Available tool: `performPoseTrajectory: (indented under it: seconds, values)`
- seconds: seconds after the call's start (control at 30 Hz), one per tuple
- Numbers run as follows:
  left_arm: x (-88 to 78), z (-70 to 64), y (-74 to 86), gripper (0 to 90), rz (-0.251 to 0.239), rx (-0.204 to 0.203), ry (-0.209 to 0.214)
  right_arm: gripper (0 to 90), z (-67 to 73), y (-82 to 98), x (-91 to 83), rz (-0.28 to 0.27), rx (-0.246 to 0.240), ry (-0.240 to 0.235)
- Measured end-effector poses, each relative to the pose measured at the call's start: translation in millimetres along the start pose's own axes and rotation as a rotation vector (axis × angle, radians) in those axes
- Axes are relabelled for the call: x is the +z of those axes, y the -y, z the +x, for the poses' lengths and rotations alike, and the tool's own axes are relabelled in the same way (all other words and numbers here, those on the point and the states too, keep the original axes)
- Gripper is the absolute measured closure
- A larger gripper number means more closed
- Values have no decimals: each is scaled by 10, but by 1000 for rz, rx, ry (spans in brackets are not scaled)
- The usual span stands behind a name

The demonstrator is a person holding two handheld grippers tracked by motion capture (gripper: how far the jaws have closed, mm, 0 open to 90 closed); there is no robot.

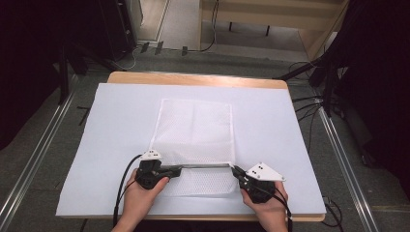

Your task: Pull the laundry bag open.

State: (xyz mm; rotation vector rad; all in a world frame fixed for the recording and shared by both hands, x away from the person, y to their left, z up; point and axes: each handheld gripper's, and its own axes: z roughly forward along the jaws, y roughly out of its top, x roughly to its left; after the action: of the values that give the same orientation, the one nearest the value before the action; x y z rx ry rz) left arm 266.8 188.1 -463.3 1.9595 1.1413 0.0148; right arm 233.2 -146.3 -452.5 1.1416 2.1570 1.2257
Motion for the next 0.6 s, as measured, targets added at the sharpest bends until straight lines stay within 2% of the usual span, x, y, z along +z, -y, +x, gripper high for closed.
performPoseTrajectory:
  seconds: [0.33,0.6]
  values:
    - [-291,234,129,873,-19,-43,-27,885,-89,16,-31,-1,15,21]
    - [-511,411,247,873,-23,-79,-66,884,-121,15,-51,-2,19,34]
